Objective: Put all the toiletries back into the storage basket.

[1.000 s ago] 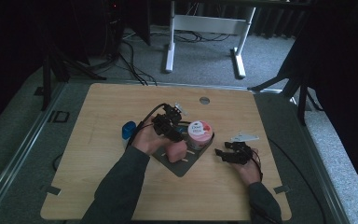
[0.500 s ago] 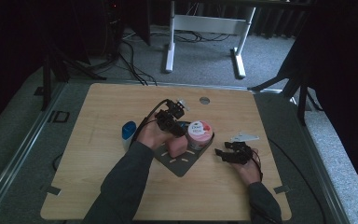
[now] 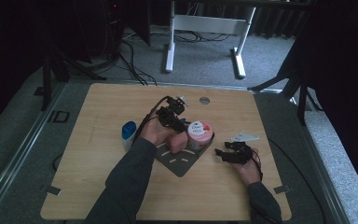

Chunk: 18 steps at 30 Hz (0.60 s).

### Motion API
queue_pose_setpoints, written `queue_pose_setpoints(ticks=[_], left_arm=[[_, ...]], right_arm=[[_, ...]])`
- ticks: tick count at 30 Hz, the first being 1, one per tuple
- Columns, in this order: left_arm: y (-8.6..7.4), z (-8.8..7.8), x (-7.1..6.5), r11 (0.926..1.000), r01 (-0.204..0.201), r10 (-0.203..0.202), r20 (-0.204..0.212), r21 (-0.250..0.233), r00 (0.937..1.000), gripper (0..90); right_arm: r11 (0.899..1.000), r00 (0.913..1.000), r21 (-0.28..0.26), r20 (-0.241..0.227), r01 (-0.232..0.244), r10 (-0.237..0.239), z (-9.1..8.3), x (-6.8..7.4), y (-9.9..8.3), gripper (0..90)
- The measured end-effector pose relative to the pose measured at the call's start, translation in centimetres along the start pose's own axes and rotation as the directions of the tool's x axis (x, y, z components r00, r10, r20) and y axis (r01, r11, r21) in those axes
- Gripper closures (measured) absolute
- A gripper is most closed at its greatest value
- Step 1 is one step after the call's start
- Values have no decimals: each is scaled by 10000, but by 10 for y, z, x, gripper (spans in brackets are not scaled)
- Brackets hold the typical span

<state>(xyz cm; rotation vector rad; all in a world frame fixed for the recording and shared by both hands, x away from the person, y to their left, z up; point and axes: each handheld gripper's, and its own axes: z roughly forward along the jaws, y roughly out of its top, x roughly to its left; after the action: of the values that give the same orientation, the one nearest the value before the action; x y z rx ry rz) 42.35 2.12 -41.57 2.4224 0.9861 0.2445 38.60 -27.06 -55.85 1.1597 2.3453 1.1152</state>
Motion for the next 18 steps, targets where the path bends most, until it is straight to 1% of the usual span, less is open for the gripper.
queue_pose_setpoints(ticks=[6,11,18], left_arm=[[5,3,4,9999,101,-101,11,-18,9999,543],[8,4,6,10000,70,-70,-125,-14,9999,543],[9,6,14,9994,303,-306,-203,-159,9993,544]], right_arm=[[10000,10000,1,-1,8,-8,0,0,0,386],[10000,10000,1,-11,-14,14,0,0,0,386],[10000,10000,-1,2,17,-17,0,0,0,386]])
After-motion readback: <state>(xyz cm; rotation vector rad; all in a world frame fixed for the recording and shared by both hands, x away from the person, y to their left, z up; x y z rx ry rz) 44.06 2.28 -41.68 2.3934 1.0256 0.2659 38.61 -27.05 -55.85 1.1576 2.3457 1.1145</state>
